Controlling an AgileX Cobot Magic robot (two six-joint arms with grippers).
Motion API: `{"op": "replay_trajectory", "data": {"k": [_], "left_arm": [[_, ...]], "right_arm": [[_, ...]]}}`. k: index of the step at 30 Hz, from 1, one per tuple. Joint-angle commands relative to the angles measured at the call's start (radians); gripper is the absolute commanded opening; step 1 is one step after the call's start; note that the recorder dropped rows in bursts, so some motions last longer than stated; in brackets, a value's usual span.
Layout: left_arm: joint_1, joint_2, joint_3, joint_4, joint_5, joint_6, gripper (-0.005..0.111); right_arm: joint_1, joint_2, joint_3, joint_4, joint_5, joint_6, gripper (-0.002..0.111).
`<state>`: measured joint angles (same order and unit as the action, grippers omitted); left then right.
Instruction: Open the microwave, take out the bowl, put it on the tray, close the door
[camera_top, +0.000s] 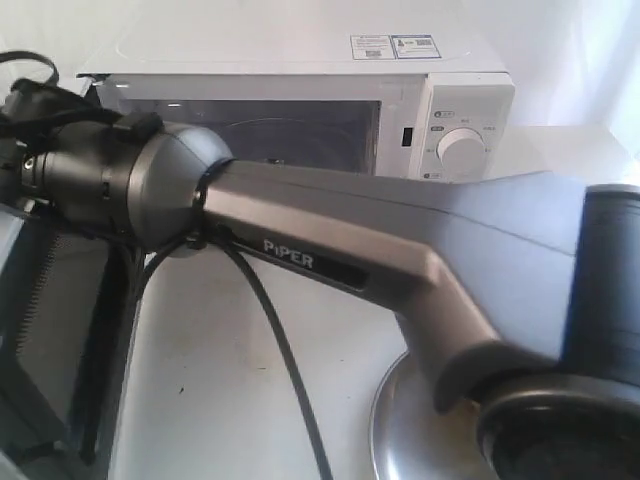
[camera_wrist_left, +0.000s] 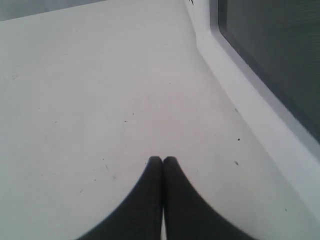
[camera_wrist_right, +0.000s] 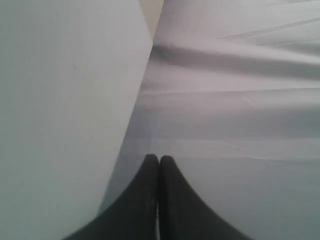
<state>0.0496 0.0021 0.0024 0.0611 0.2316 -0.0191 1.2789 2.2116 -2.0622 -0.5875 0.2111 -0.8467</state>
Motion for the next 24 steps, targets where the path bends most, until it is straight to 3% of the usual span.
{"op": "replay_trajectory", "data": {"k": [1, 6, 9, 15, 24], "left_arm": [[-0.002, -0.002, -0.002, -0.002, 0.001, -0.002, 0.000], [-0.002, -0.002, -0.002, -0.002, 0.001, -0.002, 0.000], [-0.002, -0.002, -0.002, -0.002, 0.001, -0.002, 0.000], [-0.002, -0.002, -0.002, -0.002, 0.001, -0.002, 0.000], [-0.002, -0.002, -0.002, -0.002, 0.001, -0.002, 0.000]], "right_arm": [[-0.003, -0.081, -0.011, -0.314, 0.257, 0.032, 0.000], [-0.034, -0.116, -0.011, -0.723, 0.626, 0.298, 0.000], [-0.072, -0.127, -0.011, -0.822, 0.755, 0.507, 0.000], [-0.144, -0.144, -0.011, -0.758, 0.773, 0.742, 0.000], [-0.225, -0.125, 0.040, -0.539, 0.764, 0.747, 0.000]]}}
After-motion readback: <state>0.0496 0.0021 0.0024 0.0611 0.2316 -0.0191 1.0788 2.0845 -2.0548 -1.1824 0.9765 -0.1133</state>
